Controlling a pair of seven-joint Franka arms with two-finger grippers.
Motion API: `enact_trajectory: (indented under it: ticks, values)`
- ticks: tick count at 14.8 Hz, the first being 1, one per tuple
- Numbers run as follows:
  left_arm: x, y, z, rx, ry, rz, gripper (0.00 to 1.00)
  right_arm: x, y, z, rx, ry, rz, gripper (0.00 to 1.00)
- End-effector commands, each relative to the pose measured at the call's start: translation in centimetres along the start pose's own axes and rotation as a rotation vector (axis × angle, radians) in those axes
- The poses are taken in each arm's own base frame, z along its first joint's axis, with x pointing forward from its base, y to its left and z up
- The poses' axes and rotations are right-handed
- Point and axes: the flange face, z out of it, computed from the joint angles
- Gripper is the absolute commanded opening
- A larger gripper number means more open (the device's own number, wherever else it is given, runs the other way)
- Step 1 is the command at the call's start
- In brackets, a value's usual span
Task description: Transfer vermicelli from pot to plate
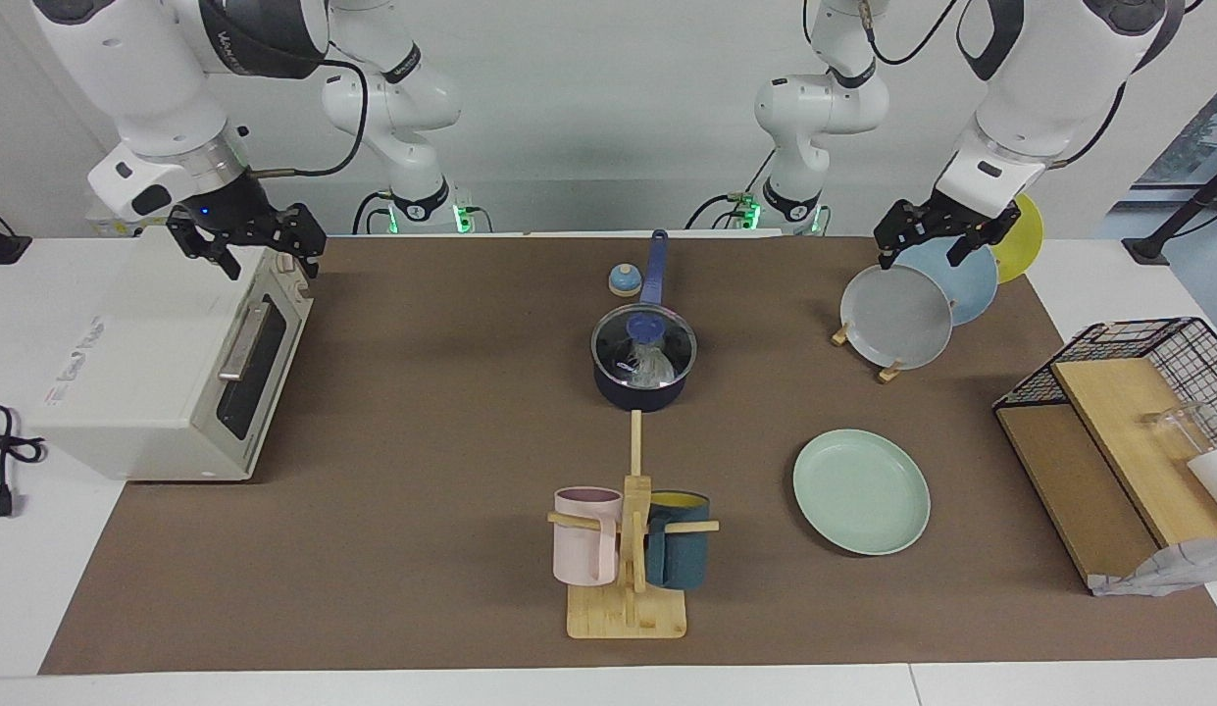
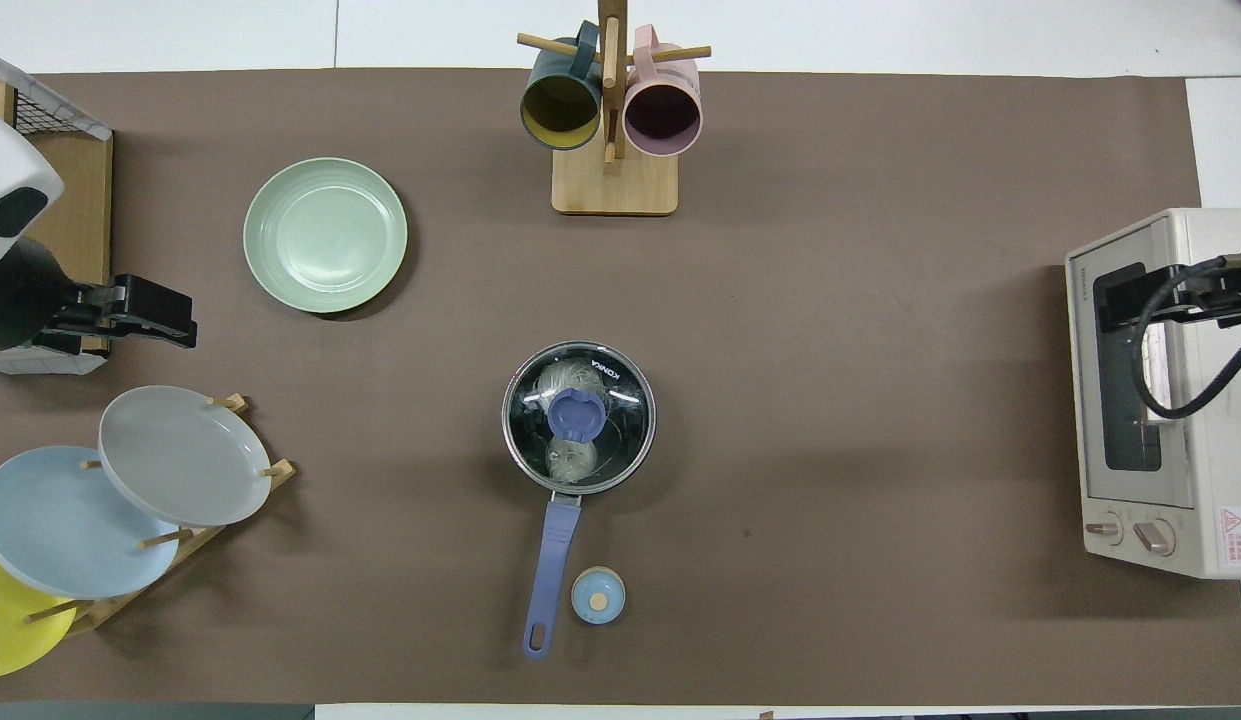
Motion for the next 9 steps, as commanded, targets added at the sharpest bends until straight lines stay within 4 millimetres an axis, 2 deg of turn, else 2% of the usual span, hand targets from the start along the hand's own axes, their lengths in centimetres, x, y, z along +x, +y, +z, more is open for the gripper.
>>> enact_trajectory:
  ticks: [1, 3, 5, 8, 9]
  values:
    - [-0.4, -0.2, -0.2, 0.011, 0.011, 0.002, 1.00, 0.1, -1.4, -0.2, 0.002, -0.002, -0.037, 1.00]
    - [-0.4, -0.3, -0.2, 0.010, 0.011, 0.000, 1.00, 0.1, -2.1, -0.6, 0.003, 0.004, -0.049, 1.00]
    - [-0.4, -0.2, -0.2, 0.011, 0.011, 0.002, 1.00, 0.2, -4.6, -0.6, 0.006, 0.000, -0.019, 1.00]
    - [-0.4, -0.2, -0.2, 0.011, 0.011, 0.002, 1.00, 0.2, -10.4, -0.4, 0.007, -0.006, -0.010, 1.00]
    - [-0.4, -0.2, -0.2, 0.011, 0.011, 0.002, 1.00, 0.6, -13.0, -0.2, 0.012, -0.009, -0.007, 1.00]
